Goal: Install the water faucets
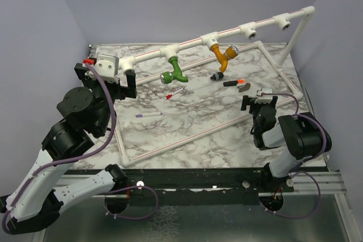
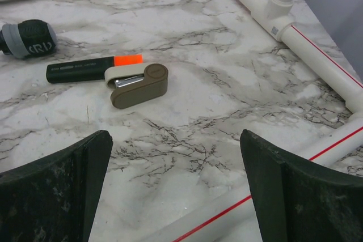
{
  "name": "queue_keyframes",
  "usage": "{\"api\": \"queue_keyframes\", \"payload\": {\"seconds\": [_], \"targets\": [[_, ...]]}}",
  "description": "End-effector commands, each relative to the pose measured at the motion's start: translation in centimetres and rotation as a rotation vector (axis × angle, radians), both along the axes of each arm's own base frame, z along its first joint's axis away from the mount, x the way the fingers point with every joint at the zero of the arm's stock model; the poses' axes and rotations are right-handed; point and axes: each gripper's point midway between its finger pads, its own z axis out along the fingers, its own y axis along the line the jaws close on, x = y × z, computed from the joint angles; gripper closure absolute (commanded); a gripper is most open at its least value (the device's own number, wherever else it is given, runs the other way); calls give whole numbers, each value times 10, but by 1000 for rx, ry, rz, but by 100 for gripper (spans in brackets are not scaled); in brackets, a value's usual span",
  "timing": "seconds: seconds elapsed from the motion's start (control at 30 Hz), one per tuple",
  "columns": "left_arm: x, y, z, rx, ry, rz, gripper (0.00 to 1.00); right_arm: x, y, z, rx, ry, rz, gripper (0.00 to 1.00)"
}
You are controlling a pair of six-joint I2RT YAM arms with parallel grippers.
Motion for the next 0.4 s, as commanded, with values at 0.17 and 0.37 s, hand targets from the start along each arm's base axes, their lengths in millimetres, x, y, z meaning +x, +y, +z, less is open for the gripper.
{"api": "queue_keyframes", "payload": {"seconds": [0.17, 0.37], "targets": [[-3, -2, -8, 56, 3, -35, 1, 7, -5, 6, 39, -18, -32, 0], [-4, -8, -11, 58, -1, -67, 1, 11, -7, 2, 55, 5, -21, 0]]}}
